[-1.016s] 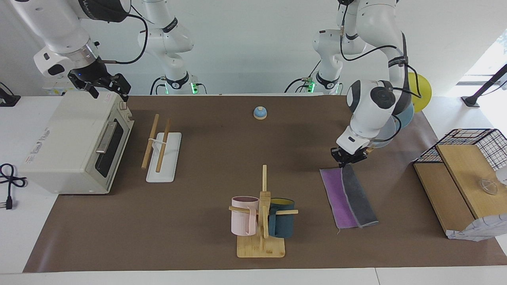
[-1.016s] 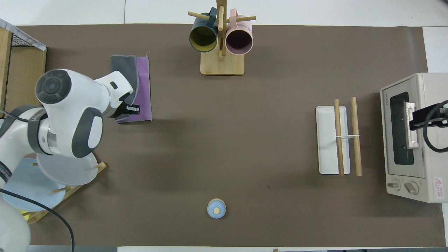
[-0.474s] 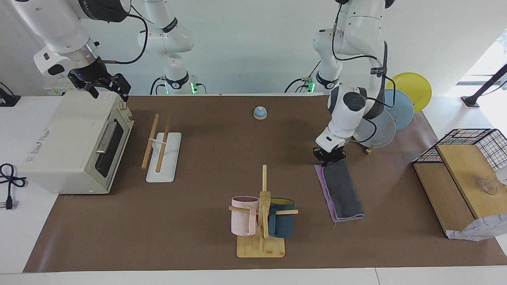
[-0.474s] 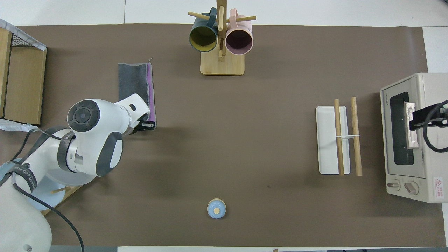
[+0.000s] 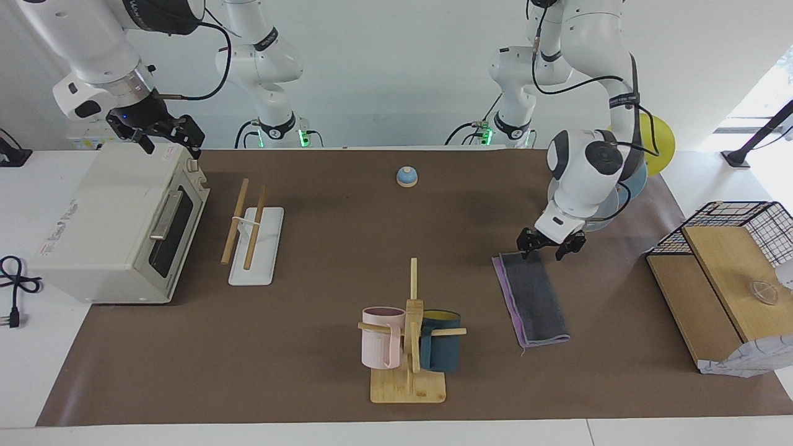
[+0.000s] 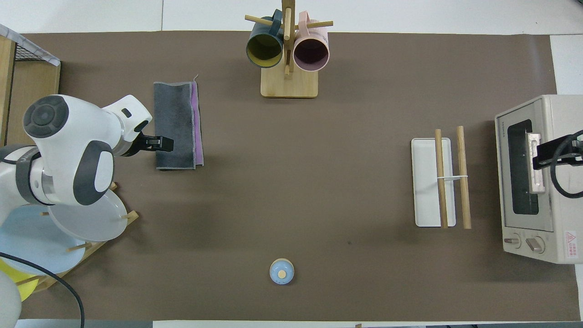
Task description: Fold towel and hang on rack
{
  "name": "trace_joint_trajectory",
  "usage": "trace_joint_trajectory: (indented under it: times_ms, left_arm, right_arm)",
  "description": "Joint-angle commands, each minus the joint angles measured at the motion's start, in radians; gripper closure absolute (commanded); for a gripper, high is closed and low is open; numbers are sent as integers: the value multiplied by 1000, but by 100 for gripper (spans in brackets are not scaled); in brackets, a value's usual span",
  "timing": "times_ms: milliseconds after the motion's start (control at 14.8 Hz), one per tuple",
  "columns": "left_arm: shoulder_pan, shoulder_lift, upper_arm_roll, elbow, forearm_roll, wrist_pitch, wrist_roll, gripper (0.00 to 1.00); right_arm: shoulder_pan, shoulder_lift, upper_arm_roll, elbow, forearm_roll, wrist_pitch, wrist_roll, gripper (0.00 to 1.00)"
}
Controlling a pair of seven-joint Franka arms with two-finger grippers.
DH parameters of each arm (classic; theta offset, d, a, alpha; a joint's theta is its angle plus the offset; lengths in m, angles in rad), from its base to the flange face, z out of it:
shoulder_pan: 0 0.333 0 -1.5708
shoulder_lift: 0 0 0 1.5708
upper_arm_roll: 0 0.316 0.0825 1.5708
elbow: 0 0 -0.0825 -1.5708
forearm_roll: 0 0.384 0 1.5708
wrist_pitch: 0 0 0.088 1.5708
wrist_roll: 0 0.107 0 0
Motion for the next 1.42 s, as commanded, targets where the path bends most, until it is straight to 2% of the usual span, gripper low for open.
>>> trace_joint_trajectory:
  times_ms: [0,406,677,1355]
  left_arm:
    - [33,18,-6,13,-95,7,67,0]
    - [53,95,-8,18,-255,70,160,0]
    - [71,126,-12,38,-256,67,170,0]
    - [58,143,-24,50,-295,76,168,5]
  right_arm:
    - [-10,-10,6,-8,-1,-9,-21,0]
    - [-10,-10,6,-9,-1,-9,-21,0]
    - [-10,-10,6,-9,-1,-9,-21,0]
    - [-10,-10,6,-9,-1,-9,-21,0]
